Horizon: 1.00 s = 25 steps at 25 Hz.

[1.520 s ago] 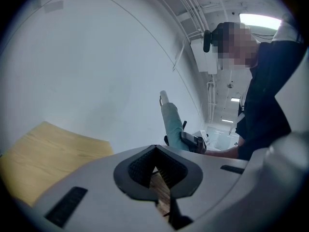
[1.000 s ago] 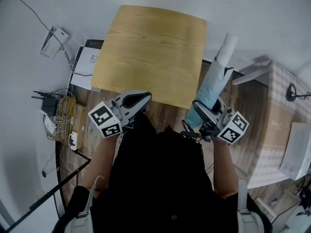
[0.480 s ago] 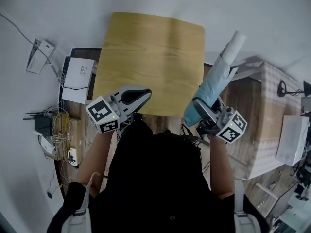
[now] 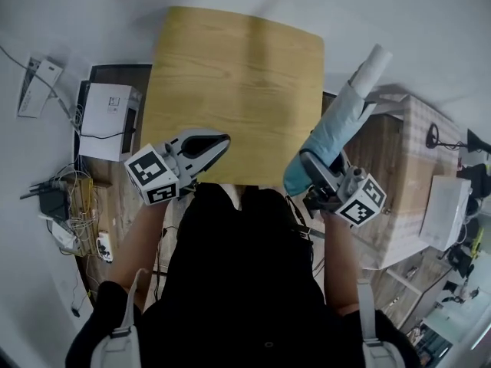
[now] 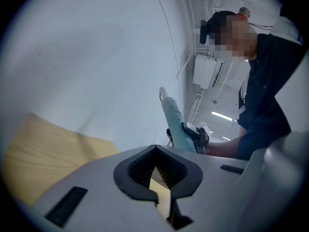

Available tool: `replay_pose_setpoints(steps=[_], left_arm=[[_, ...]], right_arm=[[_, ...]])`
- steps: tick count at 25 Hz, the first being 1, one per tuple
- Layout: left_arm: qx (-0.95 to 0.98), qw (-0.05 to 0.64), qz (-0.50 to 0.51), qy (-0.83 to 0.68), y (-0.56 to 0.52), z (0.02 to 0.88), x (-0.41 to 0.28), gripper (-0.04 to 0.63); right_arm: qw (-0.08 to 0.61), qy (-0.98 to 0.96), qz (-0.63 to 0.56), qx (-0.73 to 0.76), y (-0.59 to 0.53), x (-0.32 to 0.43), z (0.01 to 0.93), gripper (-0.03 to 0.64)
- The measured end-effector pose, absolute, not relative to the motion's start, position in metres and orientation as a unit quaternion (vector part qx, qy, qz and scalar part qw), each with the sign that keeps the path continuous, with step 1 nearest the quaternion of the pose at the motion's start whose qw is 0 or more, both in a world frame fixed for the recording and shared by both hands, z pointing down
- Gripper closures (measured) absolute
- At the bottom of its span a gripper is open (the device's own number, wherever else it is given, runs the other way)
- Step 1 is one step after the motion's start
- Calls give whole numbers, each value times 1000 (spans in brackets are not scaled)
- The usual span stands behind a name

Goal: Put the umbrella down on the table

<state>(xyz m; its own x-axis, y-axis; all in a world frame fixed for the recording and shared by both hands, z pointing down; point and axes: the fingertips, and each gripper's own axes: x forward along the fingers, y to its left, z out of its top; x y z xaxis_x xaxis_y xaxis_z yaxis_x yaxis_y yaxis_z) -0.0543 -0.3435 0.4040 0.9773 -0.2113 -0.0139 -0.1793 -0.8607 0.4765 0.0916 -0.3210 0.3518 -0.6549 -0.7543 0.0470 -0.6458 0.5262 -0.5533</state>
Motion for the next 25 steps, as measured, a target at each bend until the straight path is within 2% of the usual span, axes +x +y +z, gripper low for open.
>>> replay_pose_setpoints(steps=[12, 25], left_arm=[[945, 281, -29, -163, -389, 431, -9, 583], [930, 290, -13, -224, -424, 466, 32, 583]], right_arm=[[69, 888, -293, -348, -367, 130, 380, 339], [-26, 908, -275, -315, -444, 156, 438, 339]])
